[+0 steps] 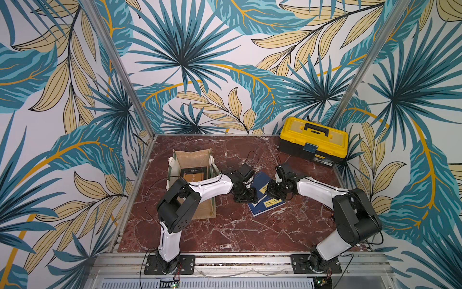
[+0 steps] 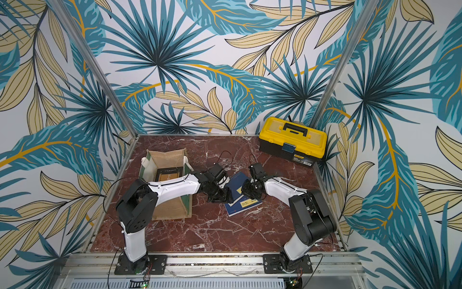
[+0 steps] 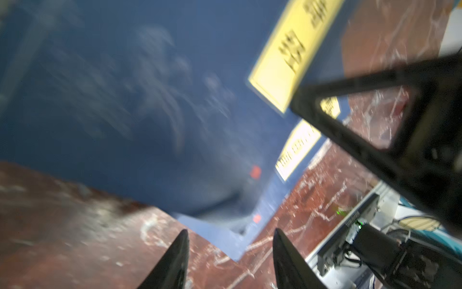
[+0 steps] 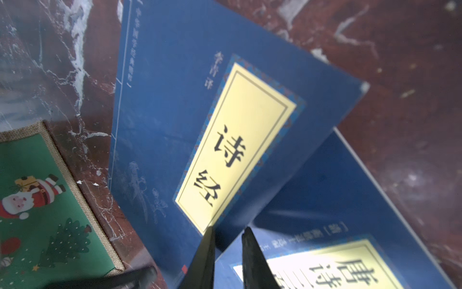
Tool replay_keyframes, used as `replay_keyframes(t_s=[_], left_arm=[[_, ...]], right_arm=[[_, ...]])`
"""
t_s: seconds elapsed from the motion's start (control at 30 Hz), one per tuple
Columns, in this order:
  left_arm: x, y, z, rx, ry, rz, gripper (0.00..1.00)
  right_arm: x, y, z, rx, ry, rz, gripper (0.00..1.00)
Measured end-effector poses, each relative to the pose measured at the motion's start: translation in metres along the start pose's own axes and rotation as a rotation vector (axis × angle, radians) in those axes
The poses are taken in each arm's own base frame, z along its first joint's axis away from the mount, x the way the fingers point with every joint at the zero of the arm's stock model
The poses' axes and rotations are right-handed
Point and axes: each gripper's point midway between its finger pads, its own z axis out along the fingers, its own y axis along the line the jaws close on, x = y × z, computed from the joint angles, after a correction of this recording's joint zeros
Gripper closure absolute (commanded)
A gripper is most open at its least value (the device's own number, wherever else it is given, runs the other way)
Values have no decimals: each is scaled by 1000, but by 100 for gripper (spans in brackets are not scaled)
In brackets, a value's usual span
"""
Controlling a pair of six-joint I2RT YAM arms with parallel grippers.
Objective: Put the books into the canvas bag
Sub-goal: Adjust the book at the center of the board.
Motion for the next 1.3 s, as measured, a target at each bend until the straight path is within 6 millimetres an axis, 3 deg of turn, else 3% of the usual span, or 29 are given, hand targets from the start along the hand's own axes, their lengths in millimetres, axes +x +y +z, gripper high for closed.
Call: replay_keyframes(t_s=[0.1,0.2,0.57,0.8,1.03,1.3], left_arm=[[-3,-8,-13,11,-36,14,45],[-17,-3,-28,9,-86,11,45],[-93,55,-60,-31,-218,-90,44],[-121,82,-47,-41,-213,-141,44],[-123,102,-26,-40,-165,-185,44],[-120,95,-20,30,-116,-198,51]], right_arm=[[-6,2,0,6,-1,-9,78],[-13,3,1,11,-4,-14,78],[-42,24,21,8,8,-17,78],[-55,35,31,6,22,-30,78],[-60,42,42,-3,43,-37,78],[-66,48,51,-23,63,-37,78]])
